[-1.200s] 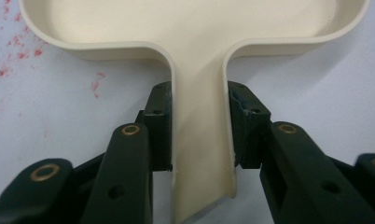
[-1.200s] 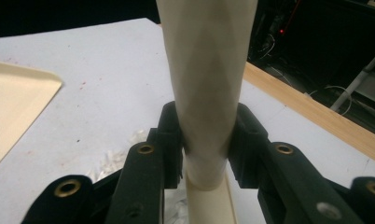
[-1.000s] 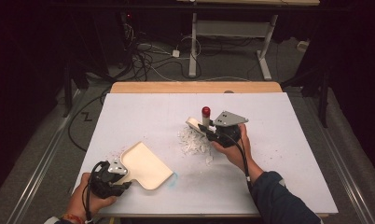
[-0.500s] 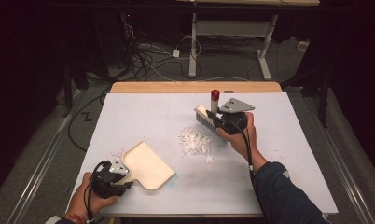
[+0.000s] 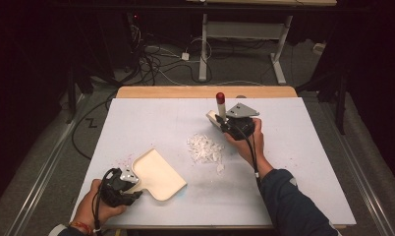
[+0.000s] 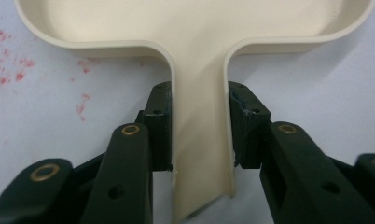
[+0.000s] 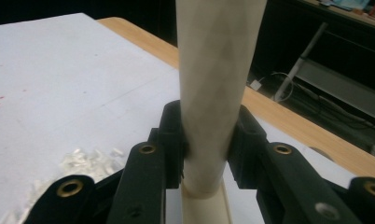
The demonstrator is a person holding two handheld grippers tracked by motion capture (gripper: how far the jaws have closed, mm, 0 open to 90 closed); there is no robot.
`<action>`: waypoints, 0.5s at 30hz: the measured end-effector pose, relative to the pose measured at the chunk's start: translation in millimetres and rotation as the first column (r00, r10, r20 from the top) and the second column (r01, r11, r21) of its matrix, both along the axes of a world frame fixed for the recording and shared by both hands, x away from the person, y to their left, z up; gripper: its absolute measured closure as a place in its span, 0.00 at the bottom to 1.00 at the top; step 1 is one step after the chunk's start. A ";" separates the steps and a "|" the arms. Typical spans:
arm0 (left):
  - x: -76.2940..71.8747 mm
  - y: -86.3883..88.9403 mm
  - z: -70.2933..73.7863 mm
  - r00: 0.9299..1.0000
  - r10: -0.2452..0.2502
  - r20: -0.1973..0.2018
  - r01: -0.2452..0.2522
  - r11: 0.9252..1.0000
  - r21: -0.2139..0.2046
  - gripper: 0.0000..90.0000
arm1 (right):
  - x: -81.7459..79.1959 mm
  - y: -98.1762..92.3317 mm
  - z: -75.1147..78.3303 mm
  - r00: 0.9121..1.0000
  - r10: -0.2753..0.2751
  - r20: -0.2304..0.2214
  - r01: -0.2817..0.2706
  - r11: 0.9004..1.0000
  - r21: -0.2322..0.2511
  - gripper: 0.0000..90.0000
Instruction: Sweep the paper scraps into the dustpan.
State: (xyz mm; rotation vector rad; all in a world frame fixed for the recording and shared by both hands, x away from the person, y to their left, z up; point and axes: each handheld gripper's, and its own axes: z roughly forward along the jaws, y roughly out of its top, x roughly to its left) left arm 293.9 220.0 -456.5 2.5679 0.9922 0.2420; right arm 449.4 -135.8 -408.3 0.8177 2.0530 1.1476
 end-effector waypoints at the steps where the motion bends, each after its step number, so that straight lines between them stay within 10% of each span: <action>1: 0.0 0.0 0.0 1.000 0.000 0.000 0.000 1.000 0.000 0.70 | 0.0 0.0 0.0 1.000 0.000 0.000 0.000 1.000 0.000 0.79; 15: 23.4 -15.7 4.7 0.997 -0.038 -0.063 0.042 0.998 0.048 0.70 | -13.9 21.0 -4.3 0.994 0.101 -0.033 -0.100 0.994 0.043 0.78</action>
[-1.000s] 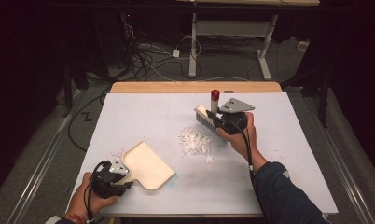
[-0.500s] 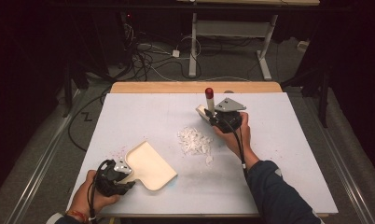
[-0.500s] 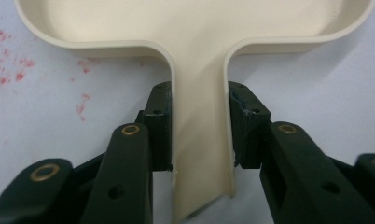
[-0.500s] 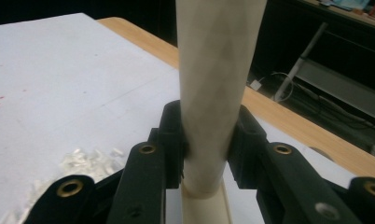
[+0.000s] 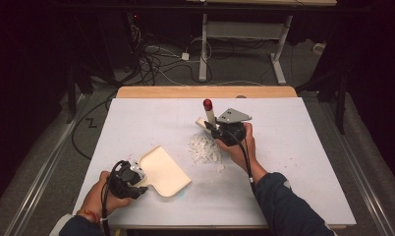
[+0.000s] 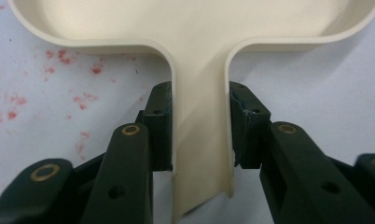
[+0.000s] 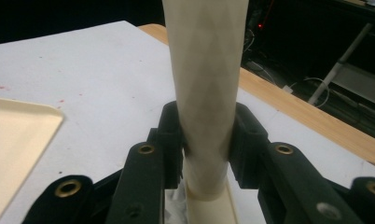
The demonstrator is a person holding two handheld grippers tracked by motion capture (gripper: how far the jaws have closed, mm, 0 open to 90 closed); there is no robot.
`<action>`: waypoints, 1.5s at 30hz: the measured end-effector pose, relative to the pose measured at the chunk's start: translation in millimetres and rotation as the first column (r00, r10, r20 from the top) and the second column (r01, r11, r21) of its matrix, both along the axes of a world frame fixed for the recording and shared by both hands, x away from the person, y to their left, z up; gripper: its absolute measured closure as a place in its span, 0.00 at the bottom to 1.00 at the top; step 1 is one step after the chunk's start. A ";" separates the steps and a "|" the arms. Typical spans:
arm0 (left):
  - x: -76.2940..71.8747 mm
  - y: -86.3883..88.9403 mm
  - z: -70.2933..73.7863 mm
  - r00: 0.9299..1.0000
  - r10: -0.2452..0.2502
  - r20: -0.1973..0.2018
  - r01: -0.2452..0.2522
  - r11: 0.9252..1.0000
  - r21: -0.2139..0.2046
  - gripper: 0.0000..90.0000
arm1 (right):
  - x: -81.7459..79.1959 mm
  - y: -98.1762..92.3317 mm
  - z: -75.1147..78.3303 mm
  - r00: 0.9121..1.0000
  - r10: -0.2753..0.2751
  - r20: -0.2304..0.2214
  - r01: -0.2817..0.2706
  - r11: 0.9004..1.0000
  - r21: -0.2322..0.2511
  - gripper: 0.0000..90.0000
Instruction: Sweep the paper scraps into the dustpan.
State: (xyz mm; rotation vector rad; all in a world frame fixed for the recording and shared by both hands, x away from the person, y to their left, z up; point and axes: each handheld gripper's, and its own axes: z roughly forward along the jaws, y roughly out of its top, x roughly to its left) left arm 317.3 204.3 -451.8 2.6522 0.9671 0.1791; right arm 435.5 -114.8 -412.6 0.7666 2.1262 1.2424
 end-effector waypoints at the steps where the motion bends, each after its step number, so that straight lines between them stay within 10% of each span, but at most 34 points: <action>1: 4.2 -2.1 2.5 1.000 -0.019 -0.012 0.019 1.000 0.013 0.70 | -1.5 0.7 0.3 1.000 0.012 -0.005 -0.012 1.000 0.011 0.78; 21: 27.0 -19.5 15.3 0.997 -0.049 -0.065 0.053 0.997 0.059 0.70 | -23.3 23.7 1.5 0.986 0.159 -0.050 -0.153 0.982 0.115 0.79; 45: 29.7 -30.5 5.3 0.993 -0.083 -0.085 0.089 0.993 0.075 0.70 | -52.6 61.6 9.8 0.954 0.300 0.010 -0.299 0.949 0.099 0.79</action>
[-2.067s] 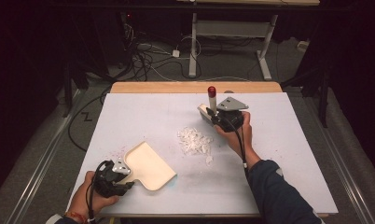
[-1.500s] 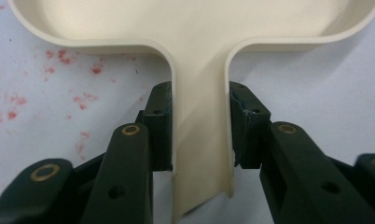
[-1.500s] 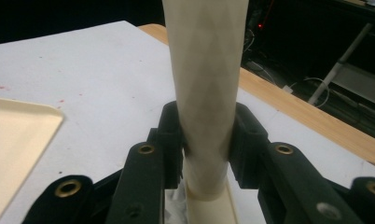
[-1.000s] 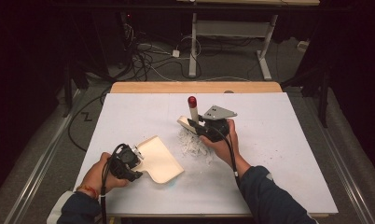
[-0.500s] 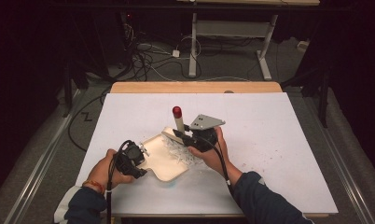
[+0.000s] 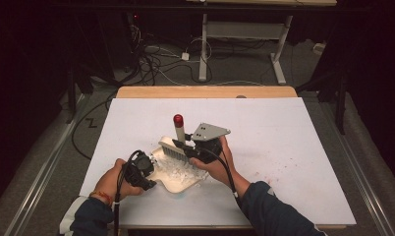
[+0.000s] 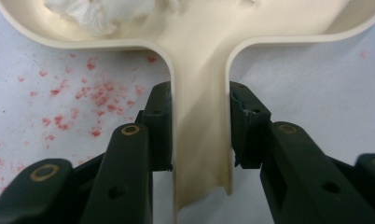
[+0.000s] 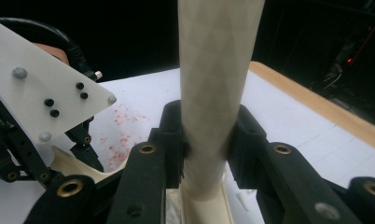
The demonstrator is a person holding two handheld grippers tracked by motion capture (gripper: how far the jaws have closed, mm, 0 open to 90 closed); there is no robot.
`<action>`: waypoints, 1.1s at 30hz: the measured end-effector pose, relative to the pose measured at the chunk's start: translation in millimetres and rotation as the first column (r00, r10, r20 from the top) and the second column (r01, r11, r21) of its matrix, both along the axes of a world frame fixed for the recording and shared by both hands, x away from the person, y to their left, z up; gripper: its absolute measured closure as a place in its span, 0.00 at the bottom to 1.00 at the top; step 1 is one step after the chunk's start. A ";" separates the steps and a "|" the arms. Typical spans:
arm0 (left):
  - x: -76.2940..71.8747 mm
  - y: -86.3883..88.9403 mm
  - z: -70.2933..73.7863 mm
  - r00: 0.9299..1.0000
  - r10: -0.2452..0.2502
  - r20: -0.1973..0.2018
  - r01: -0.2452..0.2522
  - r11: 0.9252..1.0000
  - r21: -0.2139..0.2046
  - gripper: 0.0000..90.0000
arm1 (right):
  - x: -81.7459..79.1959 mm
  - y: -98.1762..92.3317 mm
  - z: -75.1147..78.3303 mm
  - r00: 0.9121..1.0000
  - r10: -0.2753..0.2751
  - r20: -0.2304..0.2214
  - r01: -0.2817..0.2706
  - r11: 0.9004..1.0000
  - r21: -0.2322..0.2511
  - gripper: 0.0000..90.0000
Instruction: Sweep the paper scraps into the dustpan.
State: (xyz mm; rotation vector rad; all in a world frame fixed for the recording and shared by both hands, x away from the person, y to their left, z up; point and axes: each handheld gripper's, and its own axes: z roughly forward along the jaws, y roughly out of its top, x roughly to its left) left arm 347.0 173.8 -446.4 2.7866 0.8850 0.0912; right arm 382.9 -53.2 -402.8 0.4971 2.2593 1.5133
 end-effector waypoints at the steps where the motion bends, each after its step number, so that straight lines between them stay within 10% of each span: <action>1: -0.2 0.2 -0.2 1.000 0.000 0.000 0.000 1.000 -0.001 0.70 | -0.4 -1.7 2.6 1.000 -0.004 0.002 0.004 1.000 0.010 0.79; 12: -1.8 8.5 -0.7 1.000 0.004 0.012 -0.004 1.000 -0.017 0.70 | -17.6 -61.1 38.8 0.998 -0.066 -0.006 0.066 0.996 0.059 0.79; 23: -5.8 16.3 1.0 1.000 0.005 0.019 -0.005 1.000 -0.009 0.70 | -58.2 -145.2 40.3 0.993 -0.117 -0.024 0.115 0.991 -0.070 0.79; 33: -9.4 25.5 2.5 1.000 -0.009 0.012 0.009 1.000 0.010 0.70 | -58.2 -149.4 14.3 0.987 -0.137 -0.086 0.126 0.984 -0.128 0.79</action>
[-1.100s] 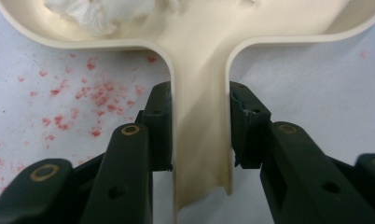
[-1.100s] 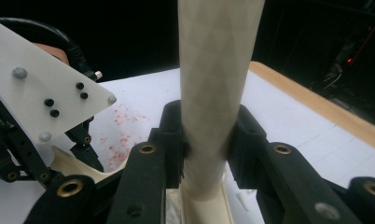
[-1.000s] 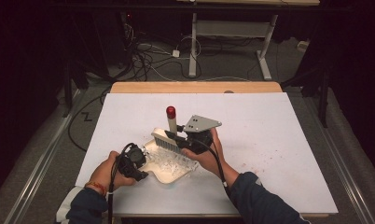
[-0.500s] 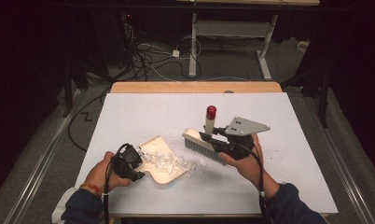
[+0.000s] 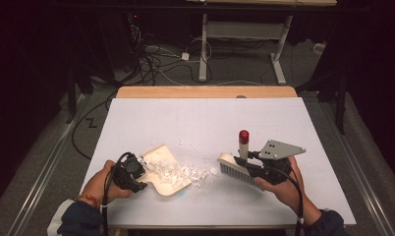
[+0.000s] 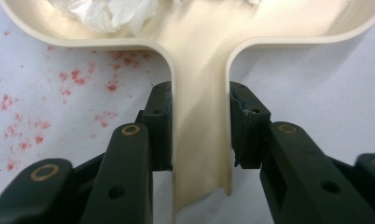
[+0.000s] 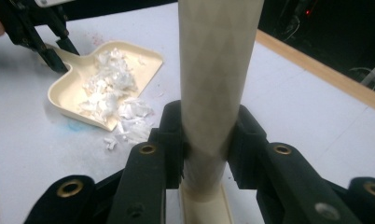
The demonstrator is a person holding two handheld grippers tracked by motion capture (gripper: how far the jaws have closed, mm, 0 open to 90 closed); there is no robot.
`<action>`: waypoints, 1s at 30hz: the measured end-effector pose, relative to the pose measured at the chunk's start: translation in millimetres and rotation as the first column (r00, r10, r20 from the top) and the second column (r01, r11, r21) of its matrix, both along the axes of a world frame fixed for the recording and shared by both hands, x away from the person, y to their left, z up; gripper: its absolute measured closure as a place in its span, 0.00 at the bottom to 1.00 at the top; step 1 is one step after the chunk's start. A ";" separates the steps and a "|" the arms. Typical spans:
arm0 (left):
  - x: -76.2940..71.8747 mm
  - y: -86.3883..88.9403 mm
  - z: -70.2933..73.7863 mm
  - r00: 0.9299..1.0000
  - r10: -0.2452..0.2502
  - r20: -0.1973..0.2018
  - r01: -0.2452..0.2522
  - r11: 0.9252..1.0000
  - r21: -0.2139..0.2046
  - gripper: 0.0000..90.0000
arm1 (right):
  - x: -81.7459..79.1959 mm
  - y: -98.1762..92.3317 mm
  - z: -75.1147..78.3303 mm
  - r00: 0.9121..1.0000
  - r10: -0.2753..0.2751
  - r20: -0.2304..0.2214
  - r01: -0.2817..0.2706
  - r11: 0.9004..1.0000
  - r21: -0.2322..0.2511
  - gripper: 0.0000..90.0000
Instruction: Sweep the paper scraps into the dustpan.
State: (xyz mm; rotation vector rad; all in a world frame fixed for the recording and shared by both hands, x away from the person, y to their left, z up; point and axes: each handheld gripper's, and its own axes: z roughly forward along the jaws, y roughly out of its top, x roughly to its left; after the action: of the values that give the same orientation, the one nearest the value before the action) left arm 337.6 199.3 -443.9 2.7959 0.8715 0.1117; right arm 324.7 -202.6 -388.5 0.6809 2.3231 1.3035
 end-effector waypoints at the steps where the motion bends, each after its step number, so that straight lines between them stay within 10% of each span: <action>1: 0.3 -0.4 -0.2 1.000 -0.002 0.001 0.002 1.000 0.004 0.70 | 1.1 2.6 -2.2 1.000 0.006 -0.006 -0.006 1.000 0.004 0.79; 21: -2.1 -19.1 -2.1 0.998 -0.058 -0.002 0.058 0.998 0.026 0.70 | 17.0 108.8 -13.8 0.991 0.133 -0.003 -0.131 0.984 0.116 0.79; 30: -3.6 -15.0 -2.6 0.998 -0.056 -0.003 0.056 0.998 0.005 0.70 | 17.4 104.8 5.2 0.991 0.133 0.033 -0.136 0.981 0.135 0.79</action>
State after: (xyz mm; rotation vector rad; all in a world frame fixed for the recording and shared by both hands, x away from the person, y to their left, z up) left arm 334.0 184.2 -446.5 2.8228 0.7938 0.1005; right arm 342.1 -97.8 -383.3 0.5546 2.3112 1.5344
